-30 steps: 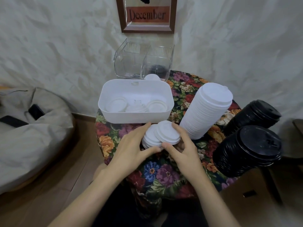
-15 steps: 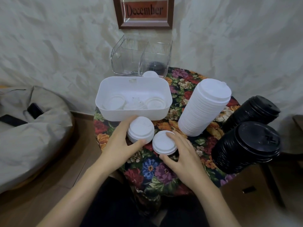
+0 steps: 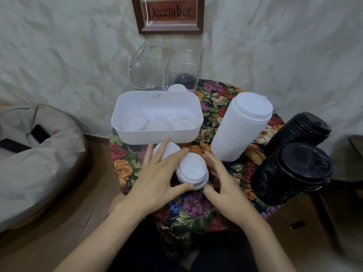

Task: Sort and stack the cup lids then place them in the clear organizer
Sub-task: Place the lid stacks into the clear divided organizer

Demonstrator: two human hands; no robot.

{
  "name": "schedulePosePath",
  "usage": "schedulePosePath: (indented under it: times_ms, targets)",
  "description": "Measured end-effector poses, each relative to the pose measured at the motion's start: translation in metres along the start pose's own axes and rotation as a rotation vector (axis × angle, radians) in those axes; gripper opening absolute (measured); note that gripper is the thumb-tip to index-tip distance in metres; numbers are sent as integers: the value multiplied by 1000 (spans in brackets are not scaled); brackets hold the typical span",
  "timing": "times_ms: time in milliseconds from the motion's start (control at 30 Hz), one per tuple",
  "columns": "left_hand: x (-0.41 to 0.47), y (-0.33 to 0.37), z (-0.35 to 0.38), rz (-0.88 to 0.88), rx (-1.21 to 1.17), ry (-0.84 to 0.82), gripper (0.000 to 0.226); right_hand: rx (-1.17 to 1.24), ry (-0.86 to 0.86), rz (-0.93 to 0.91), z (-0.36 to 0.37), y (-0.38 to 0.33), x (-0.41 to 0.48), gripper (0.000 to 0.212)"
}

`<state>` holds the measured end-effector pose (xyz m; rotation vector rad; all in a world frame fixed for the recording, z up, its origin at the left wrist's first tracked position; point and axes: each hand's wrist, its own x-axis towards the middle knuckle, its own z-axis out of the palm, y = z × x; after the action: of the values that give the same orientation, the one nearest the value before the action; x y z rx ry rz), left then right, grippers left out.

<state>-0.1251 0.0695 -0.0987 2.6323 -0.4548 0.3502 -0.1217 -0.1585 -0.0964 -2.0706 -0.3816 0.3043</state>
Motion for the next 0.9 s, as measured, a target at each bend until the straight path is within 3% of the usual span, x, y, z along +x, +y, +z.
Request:
schedulePosePath:
  times_ms: [200,367,567,900]
  targets:
    - [2,-6,15,70,217,-15,93,-174,83,-28,6,0,5,70]
    - [-5,-19,9,77,59,45,80,-288,92,-69,8,-1,9,67]
    - [-9,-37,5,-83,-70,235,53,-313,70,-88,11,2,11,51]
    - [-8,-38,6,-253,-126,228,62,-272,115,-48,15,-1,10,61]
